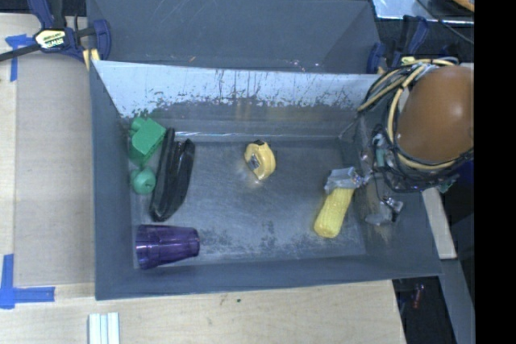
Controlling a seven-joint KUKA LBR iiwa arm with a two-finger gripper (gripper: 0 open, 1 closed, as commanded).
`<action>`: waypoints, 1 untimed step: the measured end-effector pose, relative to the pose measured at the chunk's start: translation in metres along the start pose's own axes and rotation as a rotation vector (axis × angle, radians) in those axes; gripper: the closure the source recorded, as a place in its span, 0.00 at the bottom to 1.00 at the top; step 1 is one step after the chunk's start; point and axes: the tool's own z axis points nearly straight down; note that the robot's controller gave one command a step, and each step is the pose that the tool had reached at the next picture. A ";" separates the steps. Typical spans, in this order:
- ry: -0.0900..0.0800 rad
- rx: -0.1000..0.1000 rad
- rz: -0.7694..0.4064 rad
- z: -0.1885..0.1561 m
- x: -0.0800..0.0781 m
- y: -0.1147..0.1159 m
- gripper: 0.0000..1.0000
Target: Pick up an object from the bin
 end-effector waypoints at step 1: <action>-0.012 0.007 0.036 0.029 -0.073 0.003 0.00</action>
Offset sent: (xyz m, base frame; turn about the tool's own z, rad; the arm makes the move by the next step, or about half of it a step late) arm 0.0198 0.0356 -0.0297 -0.2584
